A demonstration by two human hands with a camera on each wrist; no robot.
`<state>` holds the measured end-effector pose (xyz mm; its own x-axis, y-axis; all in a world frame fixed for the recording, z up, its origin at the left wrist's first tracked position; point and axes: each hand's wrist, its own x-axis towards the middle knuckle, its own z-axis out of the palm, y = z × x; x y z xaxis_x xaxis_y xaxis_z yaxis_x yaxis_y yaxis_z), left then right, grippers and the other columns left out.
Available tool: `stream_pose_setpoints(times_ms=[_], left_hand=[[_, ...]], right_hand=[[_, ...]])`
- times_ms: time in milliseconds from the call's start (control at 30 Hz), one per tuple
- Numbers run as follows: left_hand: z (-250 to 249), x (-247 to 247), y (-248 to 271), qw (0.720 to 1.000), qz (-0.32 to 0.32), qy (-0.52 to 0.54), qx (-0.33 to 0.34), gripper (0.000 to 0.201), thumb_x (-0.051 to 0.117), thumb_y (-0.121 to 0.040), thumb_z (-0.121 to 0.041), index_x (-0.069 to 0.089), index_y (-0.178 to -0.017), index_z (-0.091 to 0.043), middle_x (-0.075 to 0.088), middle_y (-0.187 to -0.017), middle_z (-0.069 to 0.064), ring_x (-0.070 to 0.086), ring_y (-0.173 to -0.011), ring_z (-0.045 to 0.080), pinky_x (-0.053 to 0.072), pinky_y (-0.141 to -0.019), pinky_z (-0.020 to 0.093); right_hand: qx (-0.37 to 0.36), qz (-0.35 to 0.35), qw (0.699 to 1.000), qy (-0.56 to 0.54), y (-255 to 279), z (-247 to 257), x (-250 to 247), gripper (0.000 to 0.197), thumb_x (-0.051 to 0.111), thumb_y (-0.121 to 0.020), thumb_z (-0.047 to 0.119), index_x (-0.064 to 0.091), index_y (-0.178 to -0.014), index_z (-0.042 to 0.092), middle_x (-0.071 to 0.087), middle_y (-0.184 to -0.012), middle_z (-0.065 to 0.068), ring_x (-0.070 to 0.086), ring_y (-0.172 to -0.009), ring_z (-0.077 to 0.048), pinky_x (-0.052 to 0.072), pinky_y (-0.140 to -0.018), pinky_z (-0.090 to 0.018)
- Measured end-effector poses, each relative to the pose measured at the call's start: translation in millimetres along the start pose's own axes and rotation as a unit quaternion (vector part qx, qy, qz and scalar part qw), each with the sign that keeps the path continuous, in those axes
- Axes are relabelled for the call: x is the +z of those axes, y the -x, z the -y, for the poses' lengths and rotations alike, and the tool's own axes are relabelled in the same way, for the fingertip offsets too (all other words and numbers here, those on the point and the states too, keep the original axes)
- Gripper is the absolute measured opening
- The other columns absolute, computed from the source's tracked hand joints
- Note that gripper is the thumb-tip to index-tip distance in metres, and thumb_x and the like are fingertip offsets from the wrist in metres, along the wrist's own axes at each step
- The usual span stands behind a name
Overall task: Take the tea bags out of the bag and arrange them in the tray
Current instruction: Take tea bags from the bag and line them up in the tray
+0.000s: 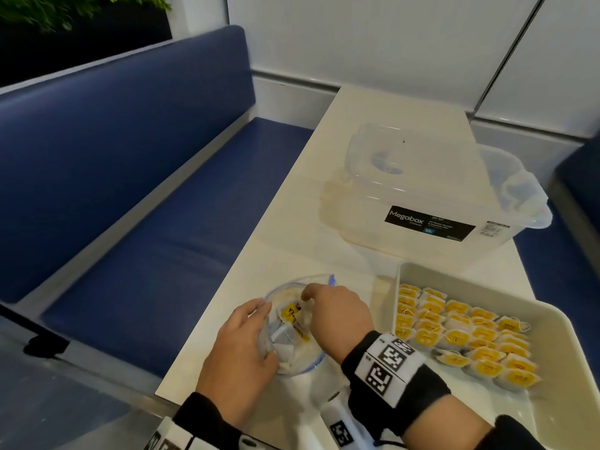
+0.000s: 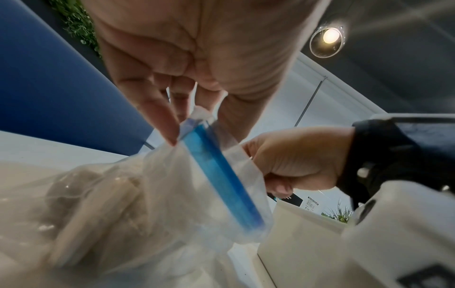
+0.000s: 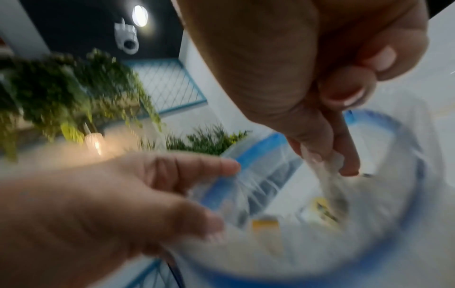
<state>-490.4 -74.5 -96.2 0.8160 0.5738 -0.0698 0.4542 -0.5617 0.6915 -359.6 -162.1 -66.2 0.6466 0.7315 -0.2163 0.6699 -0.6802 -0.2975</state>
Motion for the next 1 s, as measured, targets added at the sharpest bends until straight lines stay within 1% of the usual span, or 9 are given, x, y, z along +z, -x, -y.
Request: stream_pose_setpoints(times_ms=[200,267,333,433,567,667,767,867,1000], left_hand=[[-8.5,-2.3,-1.4,0.997,-0.064,-0.002,0.044,0.054,0.079,-0.070,-0.031,0.058,-0.119,-0.035,0.043,-0.134,-0.015,0.029,-0.114,0.004,0.041,-0.098,0.033],[-12.1,-2.9,-2.8,0.991,-0.093,-0.013,0.095,0.046,0.072,-0.065,-0.050,0.064,-0.108,-0.035,0.056,-0.120,-0.015,0.038,-0.105,0.005,0.045,-0.085,0.035],[-15.0,-3.6,-3.3,0.987,-0.107,-0.024,0.114,0.045,0.057,-0.066,-0.059,0.064,-0.104,-0.037,0.062,-0.108,-0.019,0.047,-0.098,0.004,0.039,-0.079,0.031],[-14.6,-7.0,-5.6,0.983,-0.142,-0.031,0.112,0.040,0.049,-0.075,-0.054,0.067,-0.100,-0.029,0.069,-0.096,-0.015,0.060,-0.088,0.007,0.035,-0.079,0.029],[-4.2,-10.3,-9.4,0.980,-0.157,-0.031,0.117,0.037,0.046,-0.085,-0.049,0.072,-0.092,-0.023,0.072,-0.082,-0.011,0.066,-0.070,0.012,0.048,-0.069,0.037],[1.9,-10.9,-10.0,0.980,-0.177,0.023,0.083,0.043,0.041,-0.087,-0.053,0.072,-0.093,-0.025,0.070,-0.087,-0.015,0.063,-0.076,0.008,0.052,-0.070,0.046],[3.9,-8.5,-8.8,0.982,-0.179,0.052,0.039,0.038,0.045,-0.084,-0.056,0.071,-0.092,-0.031,0.062,-0.110,-0.018,0.052,-0.099,0.008,0.046,-0.082,0.033],[6.3,-5.9,-9.1,0.986,-0.123,0.112,-0.006,0.007,0.061,-0.087,-0.037,0.067,-0.083,-0.037,0.053,-0.120,-0.021,0.050,-0.103,0.000,0.034,-0.077,0.006],[14.1,-4.7,-9.5,0.987,-0.089,0.131,-0.020,0.014,0.059,-0.087,-0.035,0.070,-0.095,-0.036,0.062,-0.110,-0.022,0.054,-0.095,-0.011,0.037,-0.072,0.001]], right_hand=[[-0.003,-0.033,0.988,-0.152,8.7,-3.8,-16.4,0.026,0.048,-0.082,0.011,0.043,-0.105,0.021,0.058,-0.073,-0.001,0.055,-0.074,-0.025,0.031,-0.053,-0.029],[-0.005,-0.031,0.977,-0.211,9.3,0.6,-21.7,0.024,0.052,-0.081,0.011,0.044,-0.100,0.023,0.059,-0.068,0.003,0.054,-0.068,-0.017,0.035,-0.057,-0.028],[-0.017,-0.021,0.964,-0.266,9.2,6.5,-27.3,0.022,0.057,-0.081,0.013,0.046,-0.096,0.025,0.063,-0.066,0.004,0.053,-0.061,-0.008,0.038,-0.057,-0.025],[-0.027,0.004,0.945,-0.325,7.9,13.2,-33.9,0.021,0.060,-0.082,0.016,0.047,-0.096,0.024,0.068,-0.069,0.002,0.051,-0.048,-0.001,0.041,-0.053,-0.023],[-0.012,0.019,0.917,-0.399,2.2,16.9,-37.7,0.018,0.062,-0.088,0.029,0.049,-0.096,0.019,0.070,-0.067,0.003,0.050,-0.041,-0.009,0.043,-0.044,-0.022],[0.005,-0.037,0.948,-0.316,-8.5,11.8,-28.8,0.010,0.053,-0.092,0.029,0.053,-0.090,0.020,0.071,-0.072,0.000,0.057,-0.054,-0.012,0.049,-0.058,-0.028],[-0.029,0.002,0.995,-0.094,-18.1,6.5,-13.0,0.015,0.048,-0.088,0.015,0.061,-0.092,0.023,0.069,-0.092,-0.003,0.062,-0.087,-0.023,0.044,-0.070,-0.029],[-0.086,0.089,0.992,0.041,-28.2,10.6,5.5,0.035,0.045,-0.088,0.008,0.060,-0.117,0.018,0.063,-0.115,-0.010,0.058,-0.107,-0.029,0.043,-0.081,-0.032],[-0.131,0.162,0.972,0.106,-45.7,18.9,21.0,0.038,0.049,-0.093,0.023,0.051,-0.130,0.012,0.057,-0.126,-0.014,0.052,-0.119,-0.032,0.040,-0.097,-0.038]])
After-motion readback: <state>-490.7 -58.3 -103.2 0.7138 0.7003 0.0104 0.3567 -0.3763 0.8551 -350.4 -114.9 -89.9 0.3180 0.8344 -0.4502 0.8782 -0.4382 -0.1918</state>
